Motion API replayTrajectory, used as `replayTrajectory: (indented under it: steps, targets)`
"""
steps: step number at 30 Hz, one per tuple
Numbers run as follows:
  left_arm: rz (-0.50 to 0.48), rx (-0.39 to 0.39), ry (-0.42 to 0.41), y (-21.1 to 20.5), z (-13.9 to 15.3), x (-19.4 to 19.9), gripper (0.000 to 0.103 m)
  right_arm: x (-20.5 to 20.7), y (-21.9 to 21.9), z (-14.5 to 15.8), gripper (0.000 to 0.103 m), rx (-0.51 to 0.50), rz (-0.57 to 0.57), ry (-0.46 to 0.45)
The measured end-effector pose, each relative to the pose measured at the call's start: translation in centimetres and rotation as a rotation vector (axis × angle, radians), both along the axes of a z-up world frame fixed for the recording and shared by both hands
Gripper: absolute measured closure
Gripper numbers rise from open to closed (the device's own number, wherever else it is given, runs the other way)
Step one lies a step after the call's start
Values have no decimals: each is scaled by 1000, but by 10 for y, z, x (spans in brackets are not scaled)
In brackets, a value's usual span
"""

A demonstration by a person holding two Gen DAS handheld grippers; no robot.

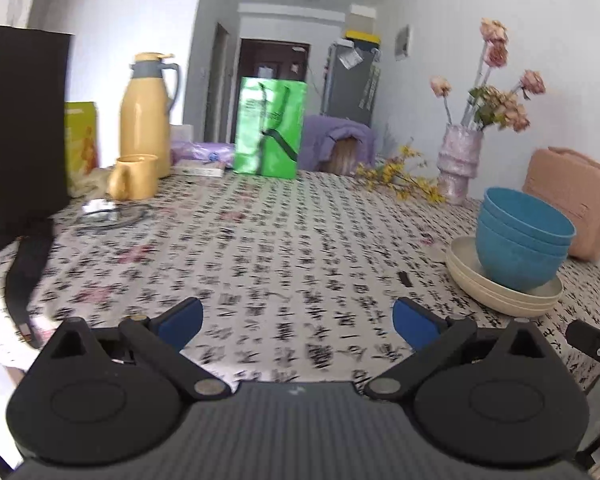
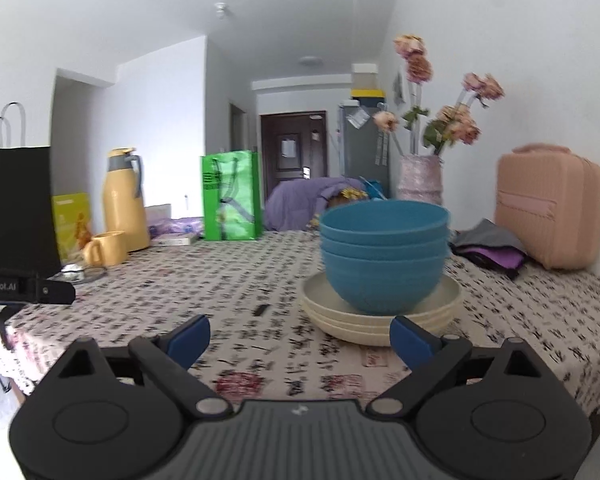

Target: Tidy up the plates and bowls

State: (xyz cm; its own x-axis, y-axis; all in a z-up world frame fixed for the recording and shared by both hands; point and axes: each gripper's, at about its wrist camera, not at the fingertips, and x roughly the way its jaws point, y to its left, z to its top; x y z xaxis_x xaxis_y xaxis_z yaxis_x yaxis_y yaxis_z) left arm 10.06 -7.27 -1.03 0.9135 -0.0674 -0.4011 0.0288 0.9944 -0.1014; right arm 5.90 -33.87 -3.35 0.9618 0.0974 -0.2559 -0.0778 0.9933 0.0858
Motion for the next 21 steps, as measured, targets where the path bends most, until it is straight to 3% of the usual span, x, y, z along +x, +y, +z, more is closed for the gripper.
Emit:
replayTrajectory:
  steps: [4, 12, 21]
  targets:
    - [-83, -20, 47, -26, 0, 39, 0, 18, -31, -1, 6, 41, -88, 11]
    - [-190, -72, 45, -79, 5, 91, 0, 57, -86, 8, 6, 108, -210, 12]
    - [-140, -8, -65, -74, 8, 62, 0, 62, -61, 14, 6, 90, -79, -44]
